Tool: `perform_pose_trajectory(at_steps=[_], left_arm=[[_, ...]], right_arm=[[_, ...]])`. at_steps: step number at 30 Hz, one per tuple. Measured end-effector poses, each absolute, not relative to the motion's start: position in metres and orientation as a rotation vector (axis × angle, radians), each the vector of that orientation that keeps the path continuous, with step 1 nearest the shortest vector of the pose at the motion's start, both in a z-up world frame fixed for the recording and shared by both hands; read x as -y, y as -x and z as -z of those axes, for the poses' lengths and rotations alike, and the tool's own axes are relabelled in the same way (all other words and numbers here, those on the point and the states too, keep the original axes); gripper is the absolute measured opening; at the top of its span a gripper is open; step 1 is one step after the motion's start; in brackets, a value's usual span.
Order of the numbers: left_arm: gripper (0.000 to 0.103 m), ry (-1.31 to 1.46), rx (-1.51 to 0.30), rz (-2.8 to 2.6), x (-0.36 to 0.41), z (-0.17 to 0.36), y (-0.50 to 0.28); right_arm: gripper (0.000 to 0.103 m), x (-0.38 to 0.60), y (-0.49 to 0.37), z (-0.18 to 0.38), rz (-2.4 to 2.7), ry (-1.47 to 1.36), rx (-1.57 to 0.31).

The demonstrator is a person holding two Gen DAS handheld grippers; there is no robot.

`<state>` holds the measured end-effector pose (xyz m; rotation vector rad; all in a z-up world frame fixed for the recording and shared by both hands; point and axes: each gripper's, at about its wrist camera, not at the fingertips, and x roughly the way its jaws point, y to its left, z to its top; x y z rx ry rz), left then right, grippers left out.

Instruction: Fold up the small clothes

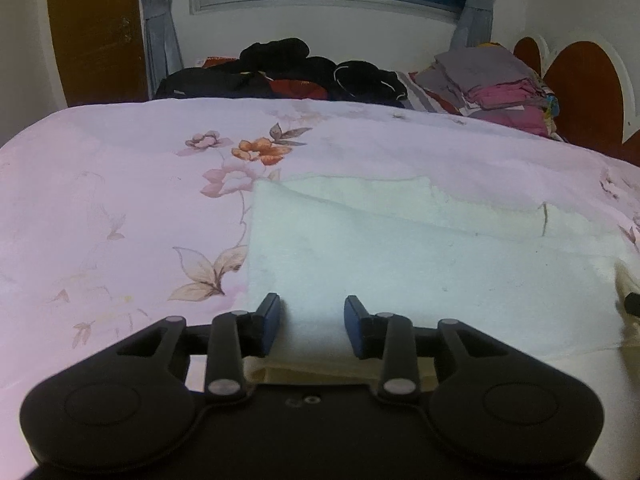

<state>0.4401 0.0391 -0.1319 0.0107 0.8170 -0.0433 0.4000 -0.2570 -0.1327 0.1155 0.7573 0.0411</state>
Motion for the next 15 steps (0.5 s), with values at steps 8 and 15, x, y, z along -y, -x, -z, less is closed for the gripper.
perform_pose_trajectory(at_steps=[8, 15], left_arm=[[0.036, -0.043, -0.824, 0.032, -0.038, 0.136, -0.425], [0.037, -0.065, -0.826, 0.023, -0.029, 0.134, -0.413]], right_arm=[[0.014, 0.282, -0.399, 0.133, 0.101, -0.097, -0.758], [0.014, 0.271, -0.384, 0.131, 0.003, -0.088, -0.771]])
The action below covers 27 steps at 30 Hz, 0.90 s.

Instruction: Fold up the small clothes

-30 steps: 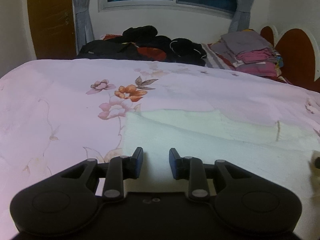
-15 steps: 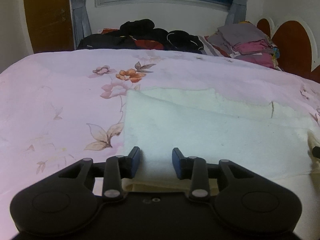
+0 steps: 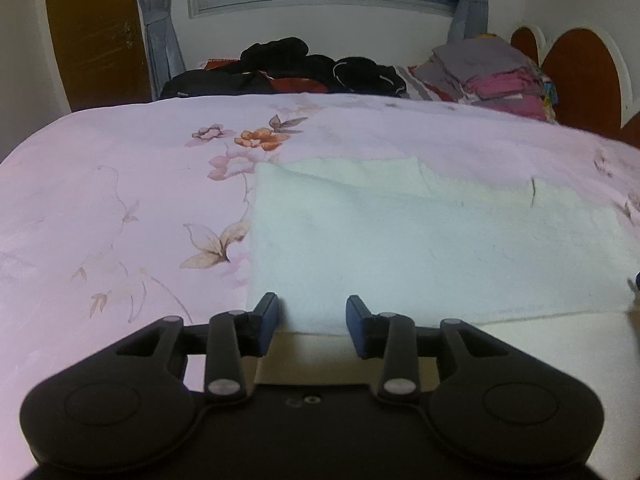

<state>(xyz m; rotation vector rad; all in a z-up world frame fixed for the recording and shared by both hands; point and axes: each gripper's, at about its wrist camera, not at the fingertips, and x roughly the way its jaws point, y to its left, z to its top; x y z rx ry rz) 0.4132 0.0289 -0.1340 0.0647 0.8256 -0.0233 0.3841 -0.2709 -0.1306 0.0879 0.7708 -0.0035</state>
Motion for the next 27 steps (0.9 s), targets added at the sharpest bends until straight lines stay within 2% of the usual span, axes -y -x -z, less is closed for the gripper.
perform_pose_trajectory(at_steps=[3, 15, 19, 21, 22, 23, 27], left_arm=[[0.037, -0.086, -0.827, 0.009, -0.024, 0.135, -0.413], [0.040, -0.070, -0.823, 0.012, -0.007, 0.118, -0.371], [0.048, -0.070, -0.810, 0.019, -0.003, 0.108, -0.351], [0.055, -0.075, -0.798, 0.029, -0.003, 0.101, -0.339], [0.062, -0.081, -0.791, 0.033, -0.002, 0.098, -0.334], [0.065, -0.085, -0.782, 0.037, -0.003, 0.094, -0.326], [0.066, -0.091, -0.773, 0.062, -0.007, 0.086, -0.301]], right_arm=[[0.014, 0.270, -0.385, 0.142, 0.001, -0.081, -0.818], [0.015, 0.273, -0.347, 0.110, -0.138, -0.123, -0.764], [0.015, 0.269, -0.329, 0.106, -0.177, -0.138, -0.761], [0.023, 0.268, -0.318, 0.102, -0.195, -0.148, -0.760], [0.047, 0.268, -0.310, 0.098, -0.197, -0.148, -0.750], [0.065, 0.267, -0.301, 0.094, -0.194, -0.145, -0.733], [0.066, 0.265, -0.266, 0.077, -0.195, -0.132, -0.684]])
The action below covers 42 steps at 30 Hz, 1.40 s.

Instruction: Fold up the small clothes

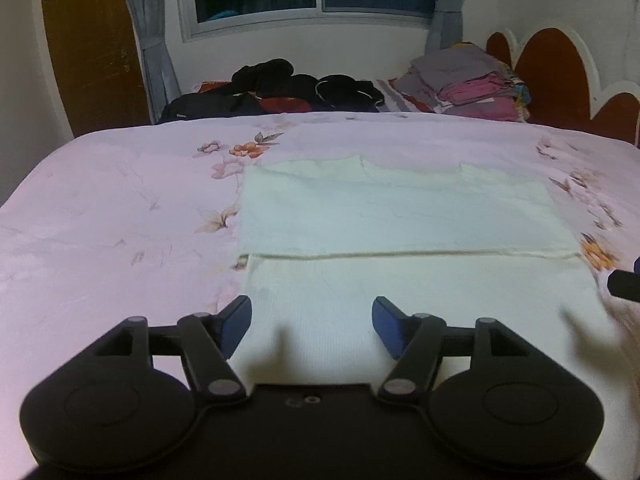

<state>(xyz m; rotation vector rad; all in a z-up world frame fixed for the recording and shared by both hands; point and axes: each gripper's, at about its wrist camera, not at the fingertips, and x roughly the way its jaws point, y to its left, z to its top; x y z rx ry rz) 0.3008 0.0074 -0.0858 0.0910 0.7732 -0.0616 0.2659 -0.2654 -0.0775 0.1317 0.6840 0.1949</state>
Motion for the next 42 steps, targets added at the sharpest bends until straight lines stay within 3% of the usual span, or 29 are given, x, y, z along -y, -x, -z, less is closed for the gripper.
perform_pose_trajectory(at_steps=[9, 18, 25, 28, 38, 39, 42], left_arm=[[0.072, -0.113, -0.790, 0.129, -0.036, 0.088, -0.236], [0.071, -0.105, -0.848, 0.138, -0.070, 0.102, -0.179], [0.062, -0.052, -0.914, 0.148, -0.093, 0.116, -0.148], [0.053, -0.005, -0.943, 0.152, -0.102, 0.121, -0.140], [0.051, 0.076, -0.986, 0.149, -0.115, 0.130, -0.114], [0.049, 0.082, -0.990, 0.157, -0.115, 0.130, -0.112], [0.029, 0.092, -1.003, 0.191, -0.112, 0.132, -0.108]], right_arm=[[0.066, 0.256, -0.183, 0.080, -0.131, -0.139, -0.736], [0.066, 0.249, -0.117, 0.094, -0.091, -0.148, -0.819], [0.065, 0.253, -0.077, 0.106, -0.052, -0.168, -0.864], [0.065, 0.253, -0.065, 0.109, -0.041, -0.164, -0.877], [0.065, 0.253, -0.034, 0.127, 0.005, -0.179, -0.936], [0.065, 0.254, -0.032, 0.127, 0.010, -0.184, -0.939], [0.065, 0.254, -0.028, 0.127, 0.013, -0.203, -0.954]])
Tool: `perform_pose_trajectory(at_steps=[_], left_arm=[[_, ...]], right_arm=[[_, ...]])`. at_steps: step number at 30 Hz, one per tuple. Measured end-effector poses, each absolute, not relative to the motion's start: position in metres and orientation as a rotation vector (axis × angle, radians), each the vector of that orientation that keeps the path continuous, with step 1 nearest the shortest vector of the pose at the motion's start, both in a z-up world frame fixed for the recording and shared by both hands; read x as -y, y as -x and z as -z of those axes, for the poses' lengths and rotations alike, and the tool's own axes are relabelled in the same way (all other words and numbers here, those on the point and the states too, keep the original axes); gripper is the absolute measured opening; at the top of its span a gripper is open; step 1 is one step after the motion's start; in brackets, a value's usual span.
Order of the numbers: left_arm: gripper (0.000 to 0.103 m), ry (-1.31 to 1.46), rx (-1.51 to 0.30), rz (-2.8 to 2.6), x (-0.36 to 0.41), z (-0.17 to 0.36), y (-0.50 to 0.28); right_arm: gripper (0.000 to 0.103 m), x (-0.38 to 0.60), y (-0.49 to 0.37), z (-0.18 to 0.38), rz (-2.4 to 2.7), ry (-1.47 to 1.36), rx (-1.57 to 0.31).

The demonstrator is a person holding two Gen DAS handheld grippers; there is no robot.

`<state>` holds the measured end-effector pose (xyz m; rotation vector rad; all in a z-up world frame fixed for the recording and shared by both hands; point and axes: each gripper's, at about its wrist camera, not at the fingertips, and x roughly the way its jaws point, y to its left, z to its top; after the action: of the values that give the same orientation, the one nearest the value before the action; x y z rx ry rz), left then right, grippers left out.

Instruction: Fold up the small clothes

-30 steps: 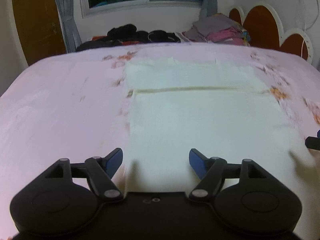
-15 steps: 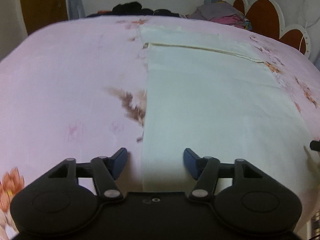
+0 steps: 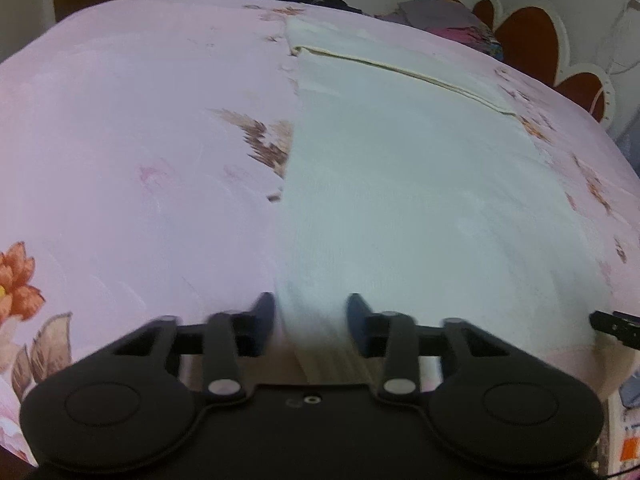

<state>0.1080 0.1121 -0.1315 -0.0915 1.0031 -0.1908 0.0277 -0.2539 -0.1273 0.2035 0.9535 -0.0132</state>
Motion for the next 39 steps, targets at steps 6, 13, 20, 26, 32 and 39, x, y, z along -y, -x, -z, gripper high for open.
perform_pose_trajectory(at_steps=[6, 13, 20, 26, 32, 39], left_arm=[[0.006, 0.118, -1.005, 0.245, -0.109, 0.131, -0.107], [0.005, 0.178, -0.930, 0.306, -0.113, 0.108, -0.117], [0.005, 0.215, -0.798, 0.340, -0.111, 0.070, -0.152], [0.004, 0.224, -0.719, 0.317, -0.102, 0.053, -0.204], [0.004, 0.234, -0.701, 0.271, -0.089, 0.056, -0.269], [0.004, 0.232, -0.696, 0.203, -0.071, 0.068, -0.346]], right_arm=[[0.025, 0.253, -0.025, 0.123, -0.015, -0.288, -0.975], [0.007, 0.253, -0.028, 0.107, -0.048, -0.326, -0.924], [0.007, 0.255, -0.052, 0.065, -0.077, -0.346, -0.782], [0.007, 0.264, -0.110, 0.041, -0.087, -0.347, -0.686], [0.007, 0.277, -0.187, 0.041, -0.080, -0.354, -0.650], [0.007, 0.293, -0.280, 0.055, -0.065, -0.374, -0.634]])
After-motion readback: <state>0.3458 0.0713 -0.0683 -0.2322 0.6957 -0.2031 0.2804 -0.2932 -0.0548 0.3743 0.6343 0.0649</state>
